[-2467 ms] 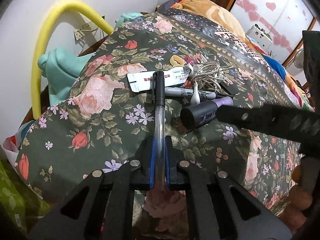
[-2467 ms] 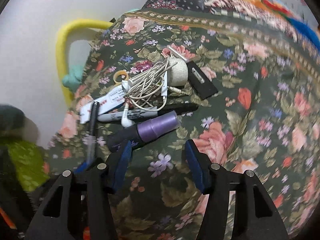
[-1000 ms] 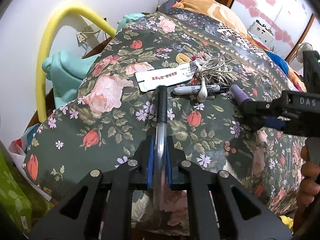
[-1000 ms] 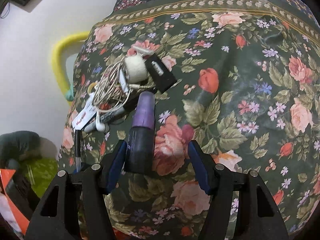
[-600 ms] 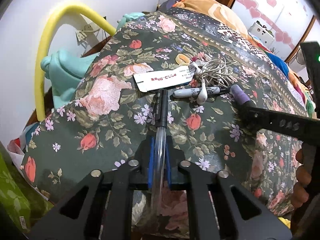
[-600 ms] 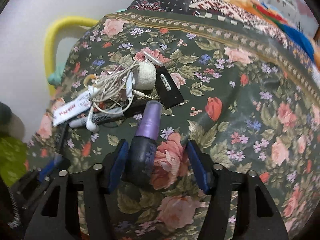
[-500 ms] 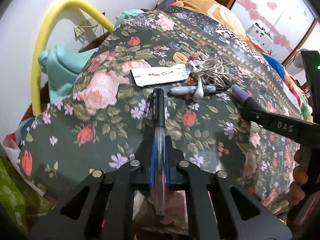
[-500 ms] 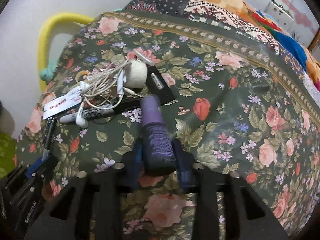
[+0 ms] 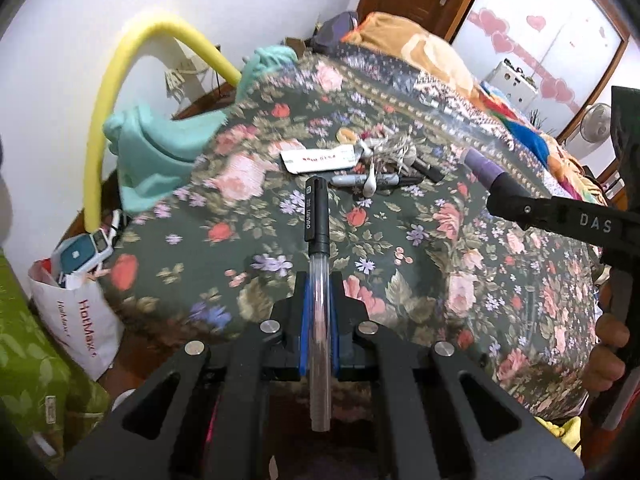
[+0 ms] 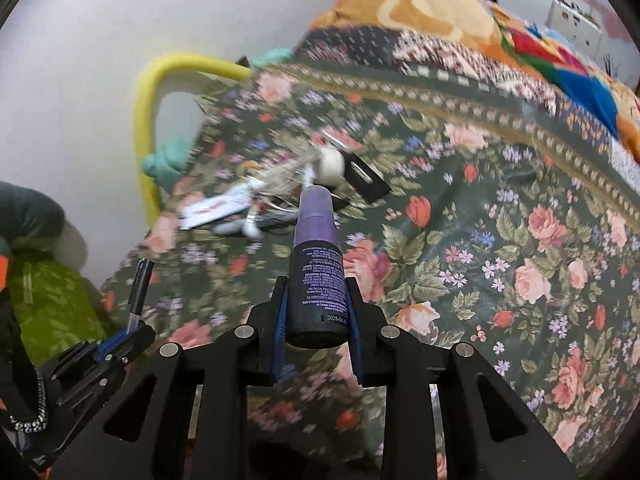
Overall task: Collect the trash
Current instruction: 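Carry the pen and purple bottle with both tools over the white bin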
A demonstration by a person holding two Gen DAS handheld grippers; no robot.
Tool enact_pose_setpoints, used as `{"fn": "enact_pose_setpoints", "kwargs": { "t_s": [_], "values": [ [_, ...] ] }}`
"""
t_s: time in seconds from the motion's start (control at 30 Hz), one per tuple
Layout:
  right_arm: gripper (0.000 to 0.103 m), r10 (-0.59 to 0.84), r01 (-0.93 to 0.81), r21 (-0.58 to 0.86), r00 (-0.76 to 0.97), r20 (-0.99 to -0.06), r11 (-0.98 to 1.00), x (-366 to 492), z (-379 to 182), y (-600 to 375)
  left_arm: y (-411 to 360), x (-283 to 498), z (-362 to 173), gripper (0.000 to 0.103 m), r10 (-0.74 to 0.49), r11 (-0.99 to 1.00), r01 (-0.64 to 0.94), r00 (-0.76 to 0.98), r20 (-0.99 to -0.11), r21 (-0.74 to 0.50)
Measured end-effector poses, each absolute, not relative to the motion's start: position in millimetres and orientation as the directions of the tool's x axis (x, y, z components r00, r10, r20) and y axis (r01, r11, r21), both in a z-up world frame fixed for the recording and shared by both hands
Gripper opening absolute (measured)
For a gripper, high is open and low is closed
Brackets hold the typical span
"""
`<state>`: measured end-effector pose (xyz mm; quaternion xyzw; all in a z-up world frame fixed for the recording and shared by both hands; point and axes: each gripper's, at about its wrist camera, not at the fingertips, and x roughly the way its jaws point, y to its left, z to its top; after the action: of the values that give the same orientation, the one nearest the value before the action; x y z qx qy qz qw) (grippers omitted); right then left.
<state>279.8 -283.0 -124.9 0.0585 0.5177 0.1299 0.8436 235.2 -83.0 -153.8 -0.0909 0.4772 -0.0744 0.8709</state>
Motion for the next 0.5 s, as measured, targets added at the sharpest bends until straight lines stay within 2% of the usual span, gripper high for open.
{"fn": "enact_pose_setpoints", "kwargs": {
  "t_s": [0.23,0.5],
  "values": [
    [0.023,0.317,-0.272,0.205,0.477,-0.820,0.940,239.4,-85.1,-241.7,-49.6,187.2,-117.3,0.007,-0.159,0.978,-0.010,0.608,-0.778,-0.208],
    [0.023,0.380,-0.419,0.180,0.463,-0.801,0.890,187.7,-70.3,-176.3,2.3,123.5,-103.2,0.007,-0.068,0.978,-0.108,0.639,-0.766,-0.177]
  ]
}}
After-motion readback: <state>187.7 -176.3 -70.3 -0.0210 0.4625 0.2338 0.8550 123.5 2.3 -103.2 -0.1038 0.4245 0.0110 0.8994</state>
